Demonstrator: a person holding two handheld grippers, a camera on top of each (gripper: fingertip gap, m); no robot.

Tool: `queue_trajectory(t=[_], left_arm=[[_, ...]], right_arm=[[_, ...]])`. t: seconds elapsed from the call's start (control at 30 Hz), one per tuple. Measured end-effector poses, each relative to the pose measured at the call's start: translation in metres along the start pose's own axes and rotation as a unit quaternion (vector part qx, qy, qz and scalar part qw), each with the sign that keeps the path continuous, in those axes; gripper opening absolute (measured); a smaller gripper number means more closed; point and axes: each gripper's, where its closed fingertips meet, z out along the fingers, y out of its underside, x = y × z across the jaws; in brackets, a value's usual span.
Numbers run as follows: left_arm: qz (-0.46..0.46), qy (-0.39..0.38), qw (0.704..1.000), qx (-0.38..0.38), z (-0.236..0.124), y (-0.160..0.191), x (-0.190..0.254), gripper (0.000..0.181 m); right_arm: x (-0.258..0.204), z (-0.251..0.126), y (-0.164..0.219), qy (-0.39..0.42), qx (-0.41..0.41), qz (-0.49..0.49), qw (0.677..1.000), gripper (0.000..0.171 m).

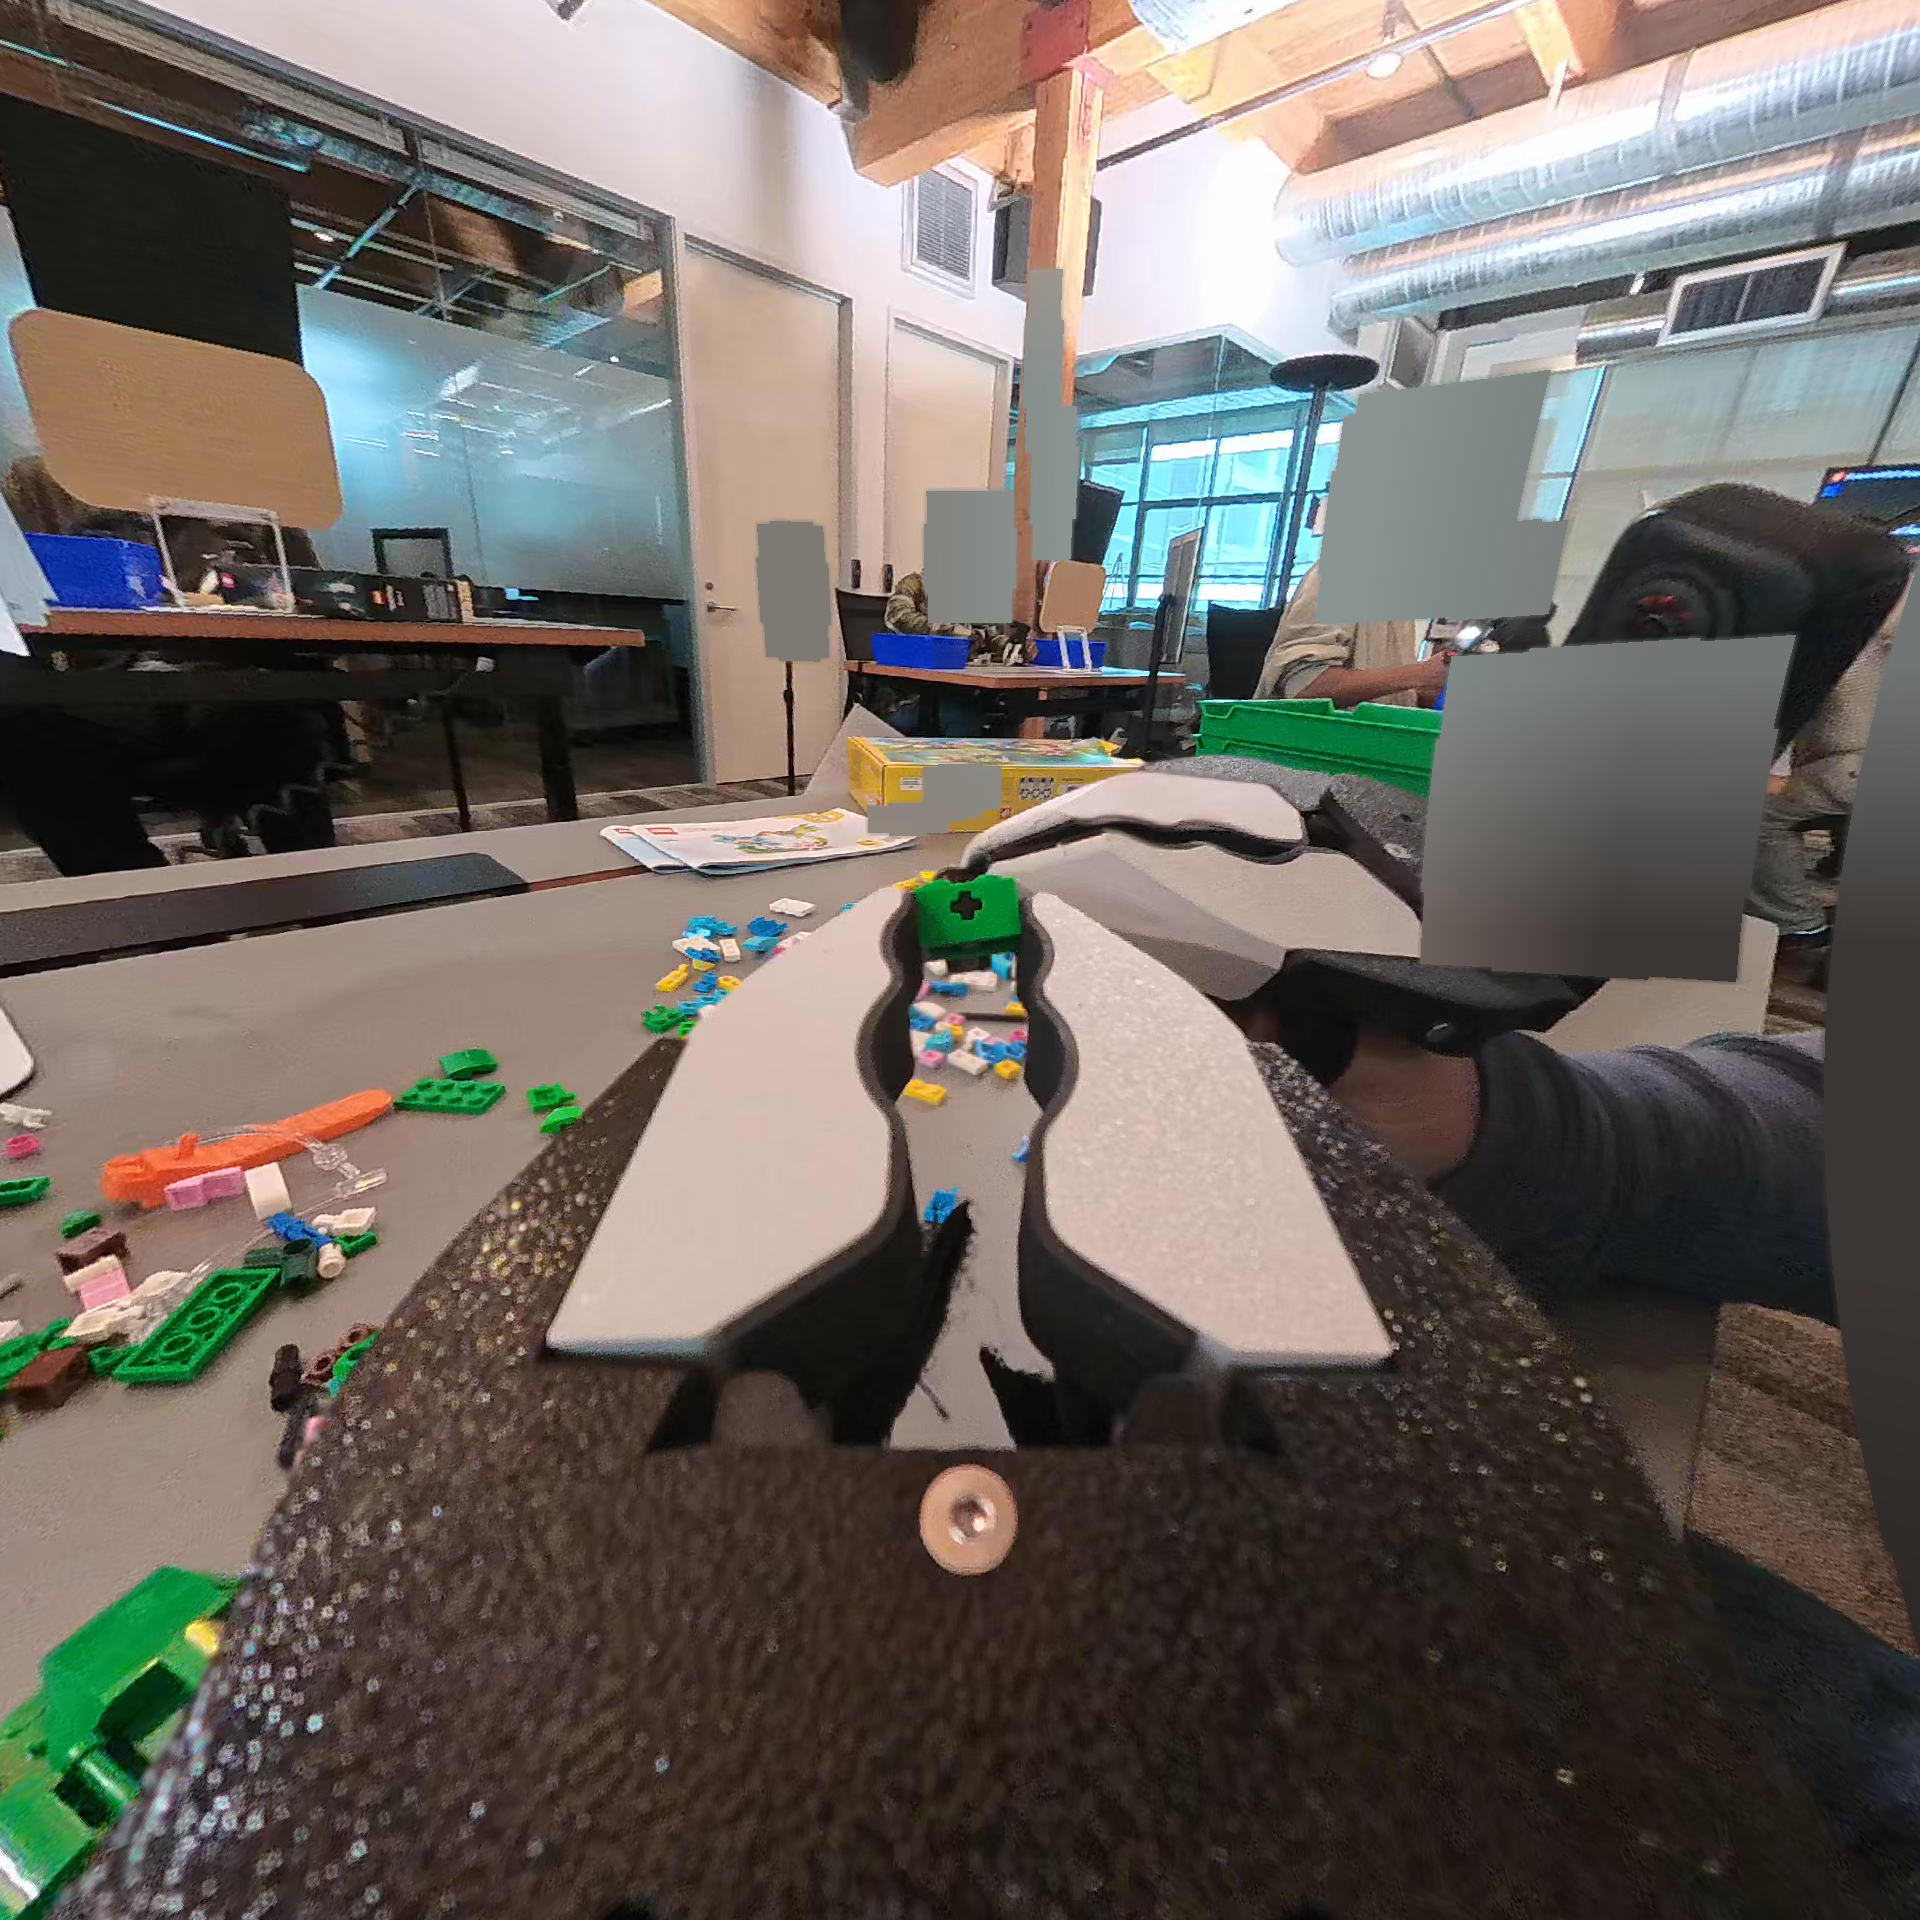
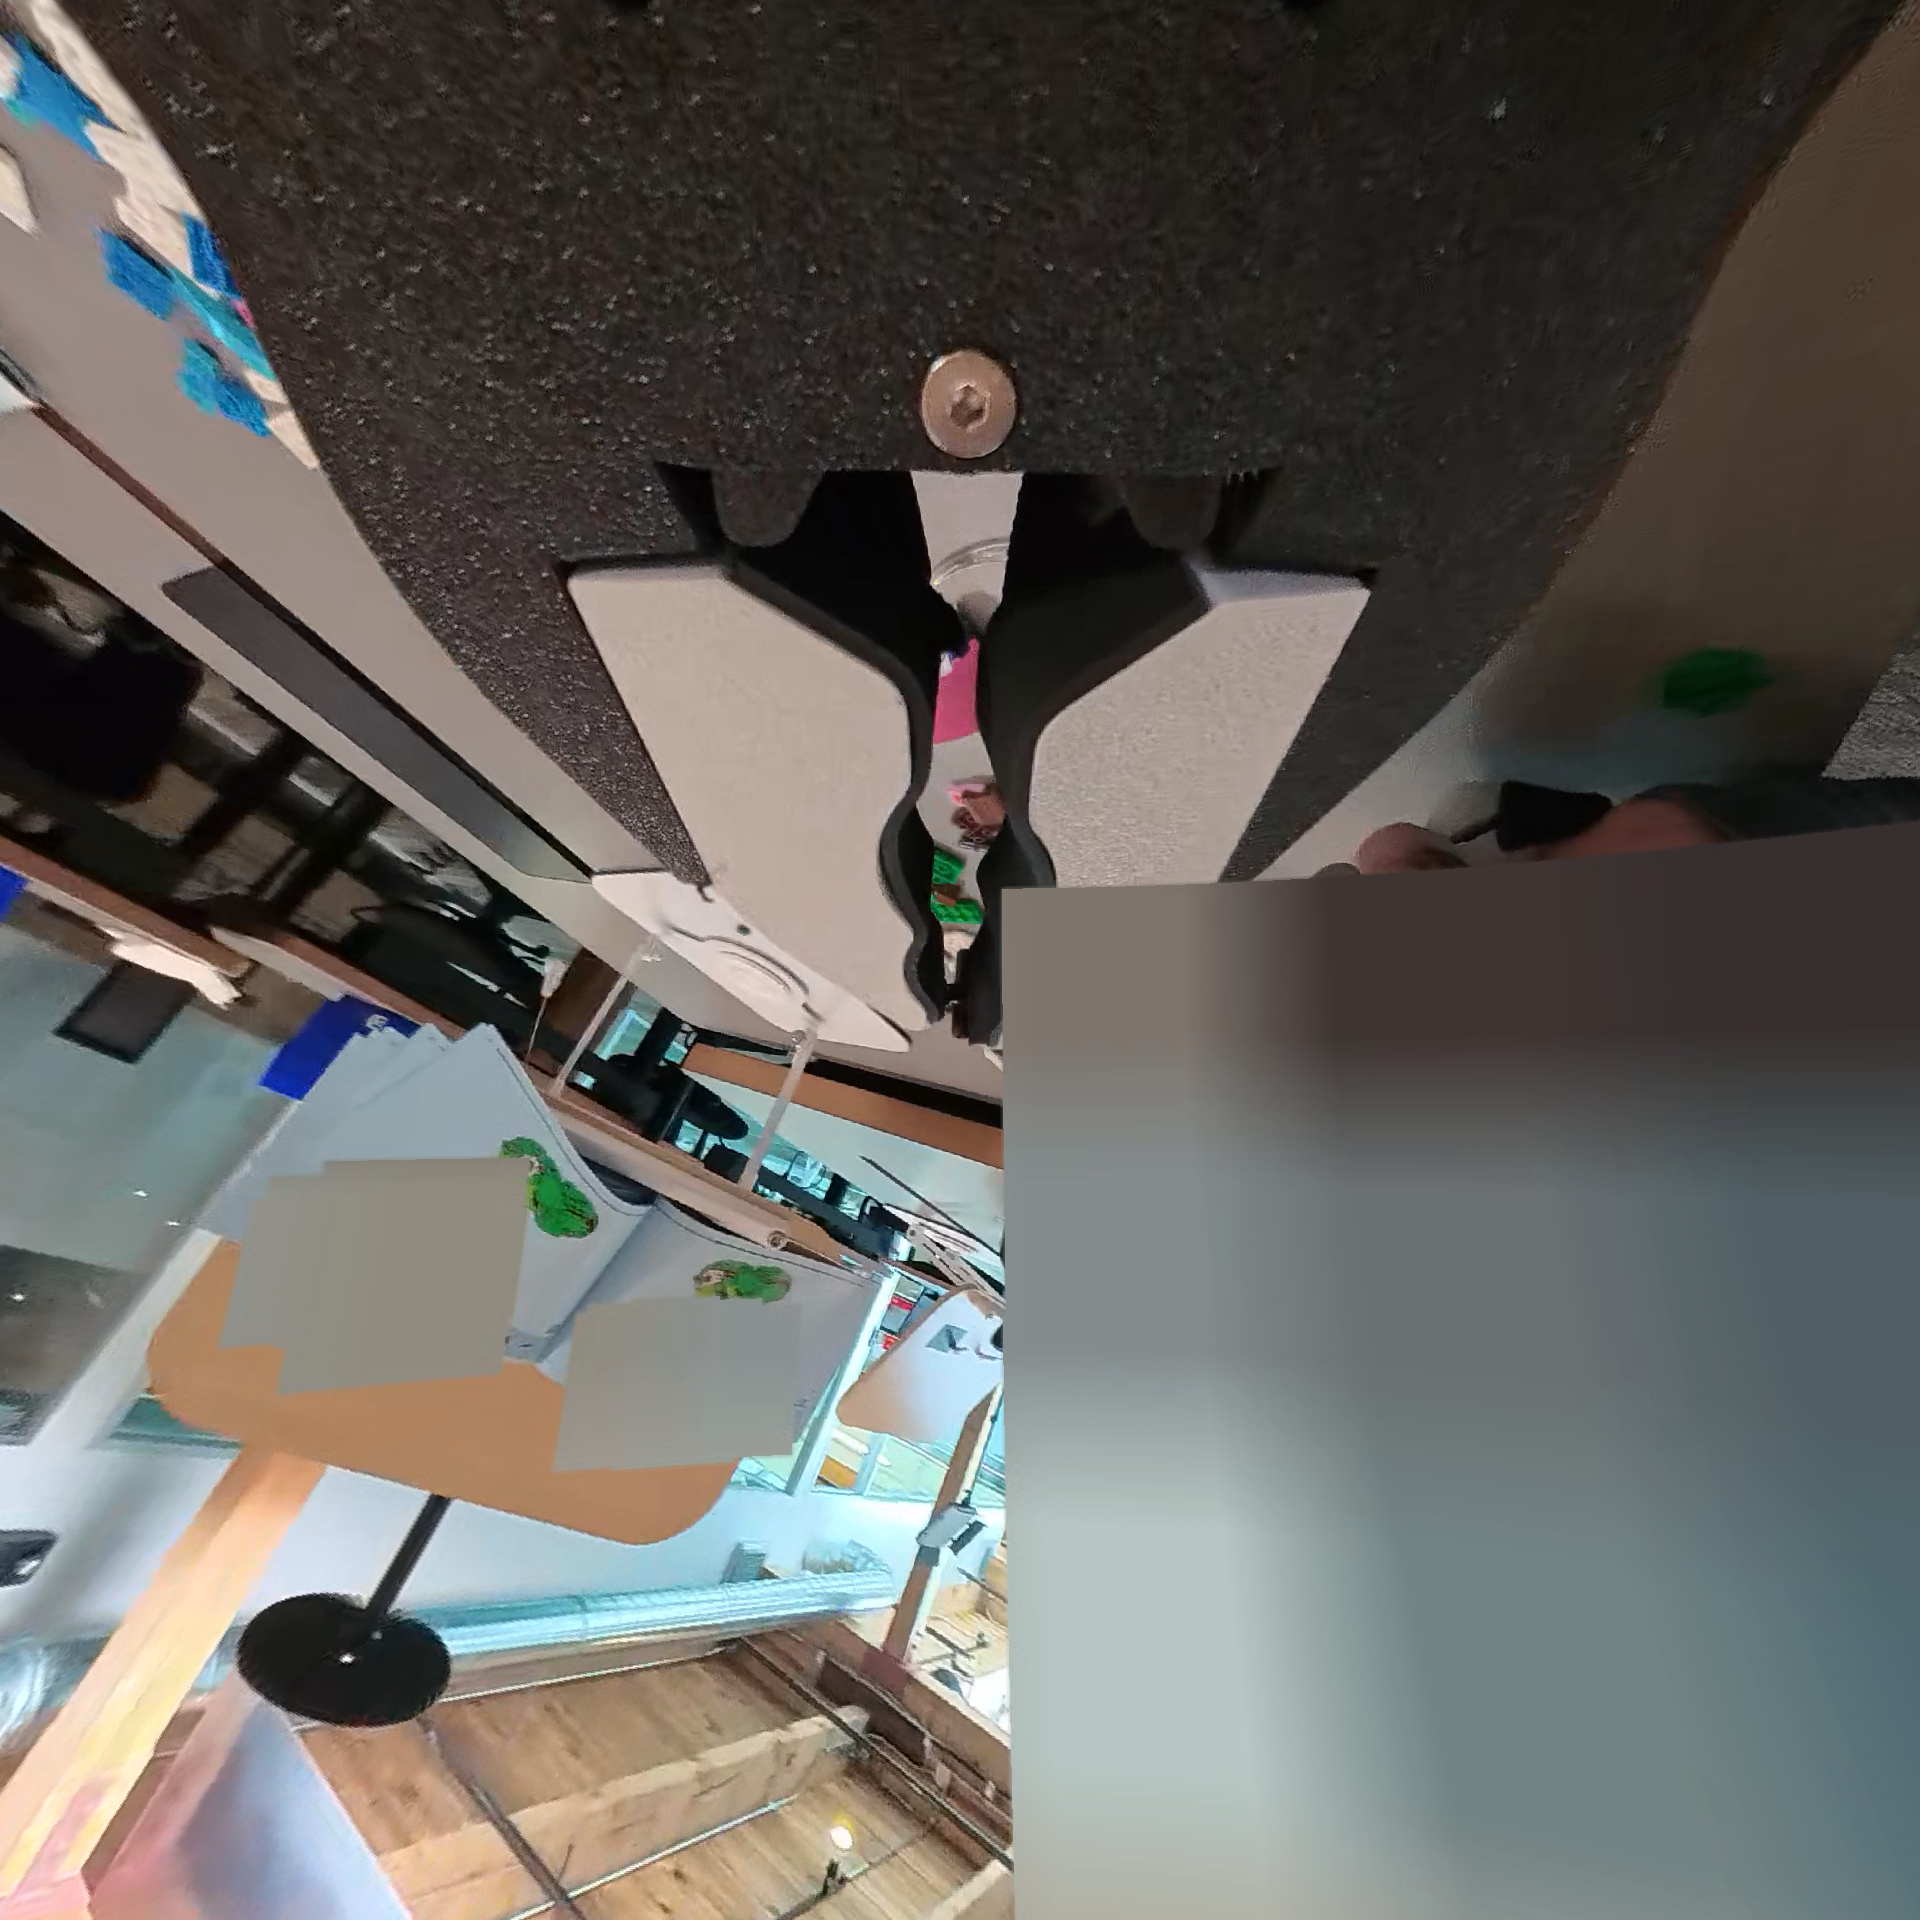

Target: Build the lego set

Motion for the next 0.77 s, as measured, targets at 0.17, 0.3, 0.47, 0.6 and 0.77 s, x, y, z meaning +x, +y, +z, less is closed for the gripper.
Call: queue_trajectory(t=[0.17,0.3,0.47,0.6,0.77], left_arm=[[0.008,0.015,1.0,0.004,-0.002,-0.001,-0.001,0.017],[0.009,0.032,0.999,0.007,-0.004,-0.002,-0.001,0.017],[0.013,0.053,0.998,0.021,-0.007,-0.006,0.002,0.017],[-0.012,0.08,0.996,0.036,-0.011,-0.007,0.003,0.017],[0.02,0.092,0.995,0.042,-0.014,-0.01,0.005,0.017]], right_arm=[[-0.002,0.0,0.003,-0.051,0.008,0.118,0.992,0.005],[-0.006,-0.002,0.003,-0.098,0.019,0.197,0.975,0.005],[-0.01,-0.004,-0.001,-0.132,0.035,0.249,0.959,0.007],[-0.003,-0.015,-0.019,-0.16,0.101,0.308,0.932,0.0],[0.015,-0.02,-0.019,-0.129,0.109,0.293,0.941,0.0]])
